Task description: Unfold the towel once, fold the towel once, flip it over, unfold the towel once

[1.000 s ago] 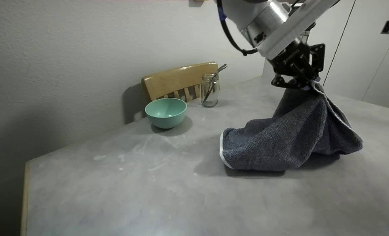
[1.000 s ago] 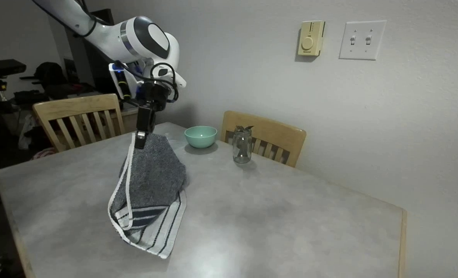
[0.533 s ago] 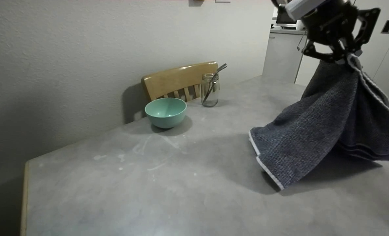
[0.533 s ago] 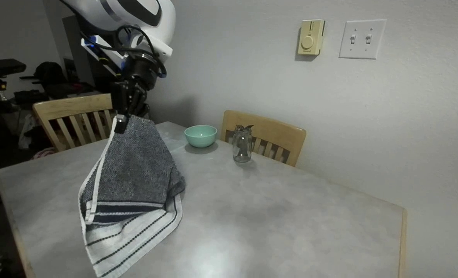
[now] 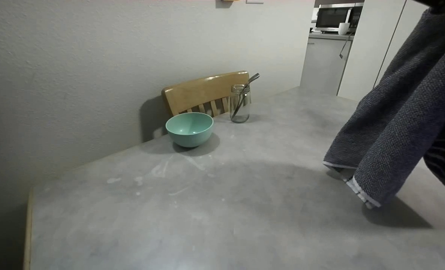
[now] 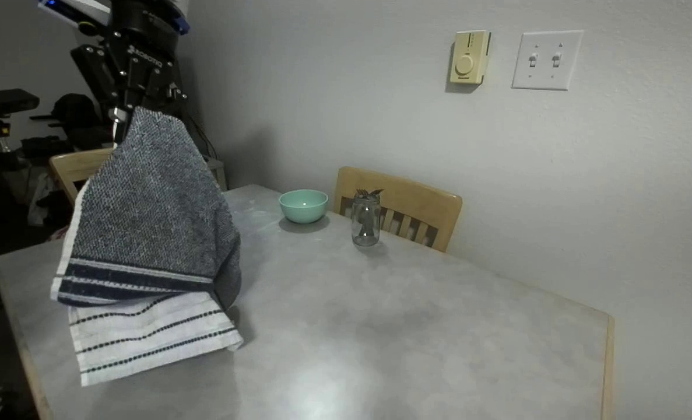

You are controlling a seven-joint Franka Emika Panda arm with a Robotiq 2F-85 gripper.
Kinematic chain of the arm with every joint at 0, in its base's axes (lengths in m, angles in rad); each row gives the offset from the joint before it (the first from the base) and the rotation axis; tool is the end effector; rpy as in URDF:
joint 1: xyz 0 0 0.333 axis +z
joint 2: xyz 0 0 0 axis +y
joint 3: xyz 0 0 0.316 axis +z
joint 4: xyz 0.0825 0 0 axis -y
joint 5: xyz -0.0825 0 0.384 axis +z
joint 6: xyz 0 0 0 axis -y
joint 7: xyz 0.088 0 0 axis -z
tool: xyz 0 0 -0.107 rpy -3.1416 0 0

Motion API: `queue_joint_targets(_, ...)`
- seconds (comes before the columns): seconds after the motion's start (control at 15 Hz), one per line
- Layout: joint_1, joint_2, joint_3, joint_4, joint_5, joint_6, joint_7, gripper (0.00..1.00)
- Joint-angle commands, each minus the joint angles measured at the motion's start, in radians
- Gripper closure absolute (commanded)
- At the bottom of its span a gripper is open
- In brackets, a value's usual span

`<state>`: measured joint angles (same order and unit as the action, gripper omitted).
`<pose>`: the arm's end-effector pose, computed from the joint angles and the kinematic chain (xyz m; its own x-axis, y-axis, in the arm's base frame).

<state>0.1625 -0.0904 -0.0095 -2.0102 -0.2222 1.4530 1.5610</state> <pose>0.4725 0.0468 0.4689 0.2319 -0.9516 0.2019 -0.8852 -0.1204 0.4493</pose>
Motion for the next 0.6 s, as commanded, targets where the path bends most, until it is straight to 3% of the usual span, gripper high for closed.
queue_joint_targets(0.0, -0.023, -0.054, 0.092, -0.065, -0.053, 0.048, 0.223, 0.99)
queue_joint_targets(0.13, -0.016, 0.041, 0.120, -0.042, -0.055, 0.108, 0.216, 0.99)
queue_joint_targets(0.27, -0.009, 0.148, 0.131, -0.016, -0.027, 0.248, 0.098, 0.99)
queue_joint_targets(0.53, 0.028, 0.390, 0.157, 0.097, -0.030, 0.451, -0.014, 0.99)
